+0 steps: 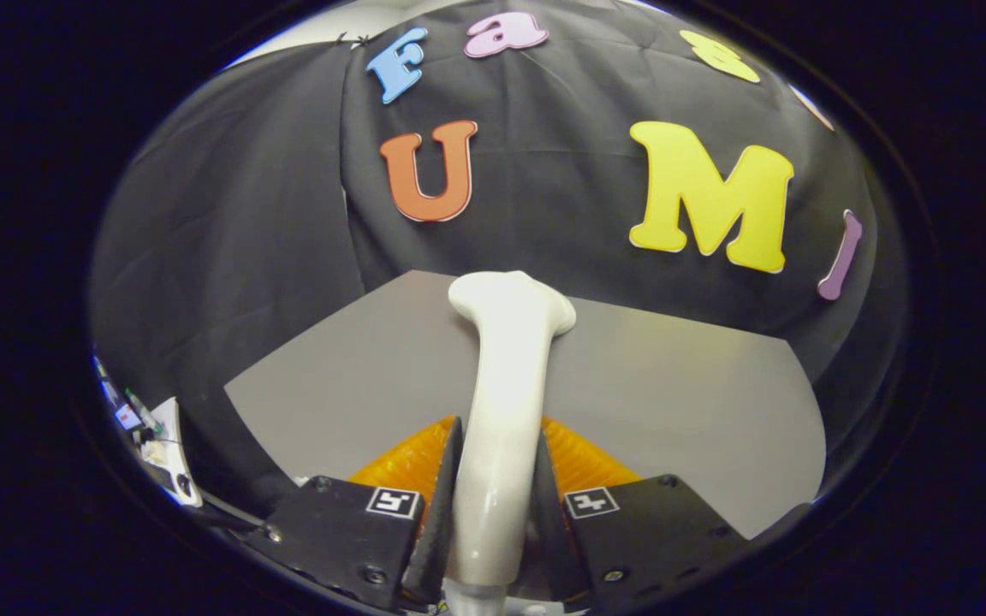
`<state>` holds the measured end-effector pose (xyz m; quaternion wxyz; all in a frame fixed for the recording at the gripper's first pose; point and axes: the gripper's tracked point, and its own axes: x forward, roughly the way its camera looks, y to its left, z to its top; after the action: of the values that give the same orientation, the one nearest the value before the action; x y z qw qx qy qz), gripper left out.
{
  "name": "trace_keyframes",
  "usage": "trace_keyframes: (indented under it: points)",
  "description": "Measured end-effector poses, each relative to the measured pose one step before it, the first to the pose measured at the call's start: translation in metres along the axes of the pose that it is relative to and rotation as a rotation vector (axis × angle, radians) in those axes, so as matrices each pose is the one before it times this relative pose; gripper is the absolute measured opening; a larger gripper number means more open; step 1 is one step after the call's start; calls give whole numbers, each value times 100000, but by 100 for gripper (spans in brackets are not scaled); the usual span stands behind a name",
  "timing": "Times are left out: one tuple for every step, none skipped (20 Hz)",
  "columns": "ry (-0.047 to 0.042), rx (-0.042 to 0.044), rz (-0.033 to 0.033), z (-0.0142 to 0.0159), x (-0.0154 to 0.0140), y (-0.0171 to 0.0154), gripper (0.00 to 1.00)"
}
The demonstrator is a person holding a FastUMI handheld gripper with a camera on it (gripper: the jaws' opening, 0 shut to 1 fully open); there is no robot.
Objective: Iron the clothes twice with a garment steamer, once on the left side and once on the right side.
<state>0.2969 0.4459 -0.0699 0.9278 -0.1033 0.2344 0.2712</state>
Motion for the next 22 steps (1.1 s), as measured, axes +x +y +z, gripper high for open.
trace_keyframes:
  points:
    - [513,587,450,2,-64,157,43]
    - [-216,-509,433,-28,-184,47,42]
    - [427,-306,-155,2,-379,-43,40]
    - [-930,-325,-864,-156,-718,-229,39]
    - [-1682,-1339,-900,28,-863,-301,39]
    - [-2001,-314,-451,158,-1143,-436,39]
    - [-1419,413,196,141,-1125,-360,39]
    - [-1287,1156,246,47,-1190,-356,39]
    - [-1141,1113,246,192,-1363,-399,38]
    - [-1710,952,202,125,-1670,-571,39]
    - [-1862,411,-474,239,-1722,-663,39]
    - [-2107,174,-940,191,-1847,-839,39]
    - [-2121,721,-732,363,-1774,-827,38]
    - [-1753,945,-503,186,-1754,-769,38]
    - [-1645,1249,-557,349,-1754,-863,38]
    - [-2090,1107,-1397,250,-1961,-1083,38]
    - [-2521,554,-2693,380,-1936,-1316,38]
    - [-2542,-55,-3112,302,-1679,-1484,38]
    - [-2117,737,-2715,380,-1551,-1431,38]
    - [-1756,1682,-2101,359,-1585,-1144,38]
    - [-1582,2040,-2172,440,-1564,-1242,38]
    - [-1943,876,-2877,403,-1231,-1442,38]
